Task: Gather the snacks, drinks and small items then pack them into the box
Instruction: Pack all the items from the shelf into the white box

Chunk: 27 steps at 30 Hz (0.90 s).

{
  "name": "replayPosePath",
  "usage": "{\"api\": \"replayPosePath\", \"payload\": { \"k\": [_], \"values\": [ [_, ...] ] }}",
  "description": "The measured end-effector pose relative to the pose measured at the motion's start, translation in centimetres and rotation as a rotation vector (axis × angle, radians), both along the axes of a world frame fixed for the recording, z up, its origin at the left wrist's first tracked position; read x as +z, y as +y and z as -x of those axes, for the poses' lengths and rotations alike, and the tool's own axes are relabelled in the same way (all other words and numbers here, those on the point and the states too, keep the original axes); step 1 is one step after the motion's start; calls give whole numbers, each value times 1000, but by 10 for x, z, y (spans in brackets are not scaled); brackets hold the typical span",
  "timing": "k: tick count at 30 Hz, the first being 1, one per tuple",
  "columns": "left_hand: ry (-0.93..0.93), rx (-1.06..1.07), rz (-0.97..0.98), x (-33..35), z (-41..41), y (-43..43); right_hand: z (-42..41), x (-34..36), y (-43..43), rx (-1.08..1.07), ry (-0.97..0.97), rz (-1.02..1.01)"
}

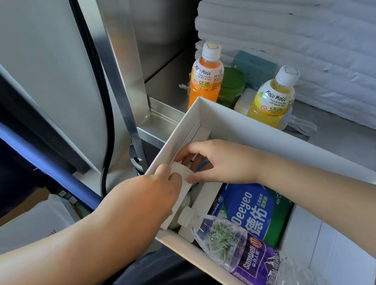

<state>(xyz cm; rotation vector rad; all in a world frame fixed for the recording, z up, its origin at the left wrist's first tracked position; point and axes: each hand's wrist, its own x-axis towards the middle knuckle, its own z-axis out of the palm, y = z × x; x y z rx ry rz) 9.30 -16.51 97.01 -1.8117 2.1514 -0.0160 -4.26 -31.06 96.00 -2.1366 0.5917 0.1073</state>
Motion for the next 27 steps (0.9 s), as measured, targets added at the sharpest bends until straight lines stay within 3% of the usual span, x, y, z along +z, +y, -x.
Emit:
{"api": "replayPosePath", "payload": {
  "k": [3, 6, 11, 20, 27],
  "values": [
    [118, -128, 254, 12, -1, -1, 6, 5, -4, 27, -4, 93],
    [349, -118, 285, 8, -2, -6, 9, 6, -5, 19, -20, 143],
    [243, -179, 290, 10, -6, -11, 5, -2, 7, 44, -28, 159],
    [372, -164, 417, 24, -14, -26, 21, 26, -7, 15, 38, 385],
    [405, -145, 637, 34, -10, -73, 55, 59, -15, -171, -156, 659]
  ]
}}
